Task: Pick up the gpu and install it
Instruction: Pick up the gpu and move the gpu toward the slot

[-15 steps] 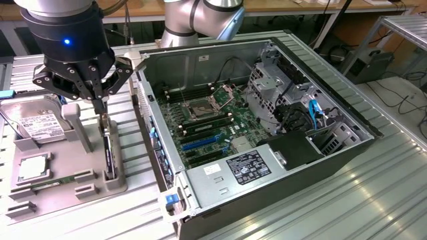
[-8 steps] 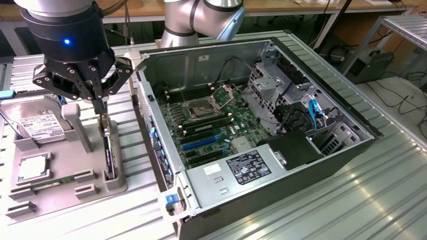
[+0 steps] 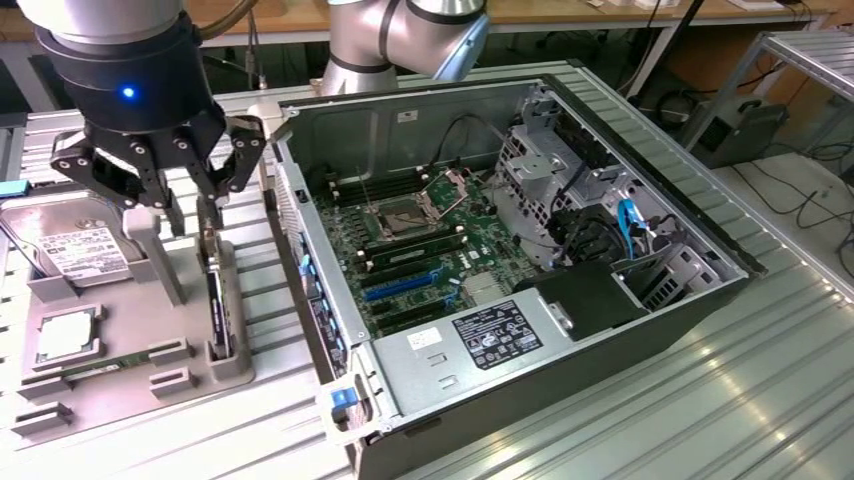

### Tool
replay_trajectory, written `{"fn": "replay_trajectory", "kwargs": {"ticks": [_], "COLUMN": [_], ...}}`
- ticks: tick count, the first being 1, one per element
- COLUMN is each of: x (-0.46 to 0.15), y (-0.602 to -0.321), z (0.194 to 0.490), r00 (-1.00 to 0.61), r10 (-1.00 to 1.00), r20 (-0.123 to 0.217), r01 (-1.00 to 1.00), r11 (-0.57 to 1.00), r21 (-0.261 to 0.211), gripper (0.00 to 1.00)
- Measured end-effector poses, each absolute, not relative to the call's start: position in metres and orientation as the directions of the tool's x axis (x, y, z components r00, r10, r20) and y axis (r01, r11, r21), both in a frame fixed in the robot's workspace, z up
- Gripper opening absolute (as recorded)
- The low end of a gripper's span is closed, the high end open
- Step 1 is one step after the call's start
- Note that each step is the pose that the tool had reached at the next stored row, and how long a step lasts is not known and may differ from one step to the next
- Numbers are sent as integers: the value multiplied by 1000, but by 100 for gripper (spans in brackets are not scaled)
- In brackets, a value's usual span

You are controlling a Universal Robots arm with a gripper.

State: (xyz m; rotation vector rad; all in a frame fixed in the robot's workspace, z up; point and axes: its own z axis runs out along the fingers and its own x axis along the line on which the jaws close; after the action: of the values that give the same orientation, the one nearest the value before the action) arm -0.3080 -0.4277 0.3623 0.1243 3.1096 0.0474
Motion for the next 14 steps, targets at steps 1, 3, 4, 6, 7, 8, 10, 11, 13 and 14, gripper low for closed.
{"fn": "replay_trajectory", "kwargs": {"ticks": [1, 3, 4, 6, 7, 8, 10, 11, 13, 14], "x": [-310, -310, -310, -310, -310, -310, -309, -309, -307, -307], "y": [-428, -428, -429, -430, -430, -431, -432, -432, -433, -433], "z": [358, 354, 352, 347, 345, 341, 337, 335, 332, 331], "r00": [-996, -996, -995, -995, -995, -995, -994, -994, -993, -993], "r10": [87, 90, 91, 94, 96, 101, 108, 110, 114, 116], "r20": [-28, -28, -28, -28, -28, -28, -25, -24, -18, -15], "r01": [86, 89, 90, 93, 95, 100, 107, 109, 113, 115], "r11": [996, 996, 995, 995, 995, 995, 994, 994, 993, 993], "r21": [32, 32, 31, 32, 32, 31, 31, 31, 30, 30], "gripper": [36, 36, 36, 36, 36, 36, 36, 36, 36, 36]}}
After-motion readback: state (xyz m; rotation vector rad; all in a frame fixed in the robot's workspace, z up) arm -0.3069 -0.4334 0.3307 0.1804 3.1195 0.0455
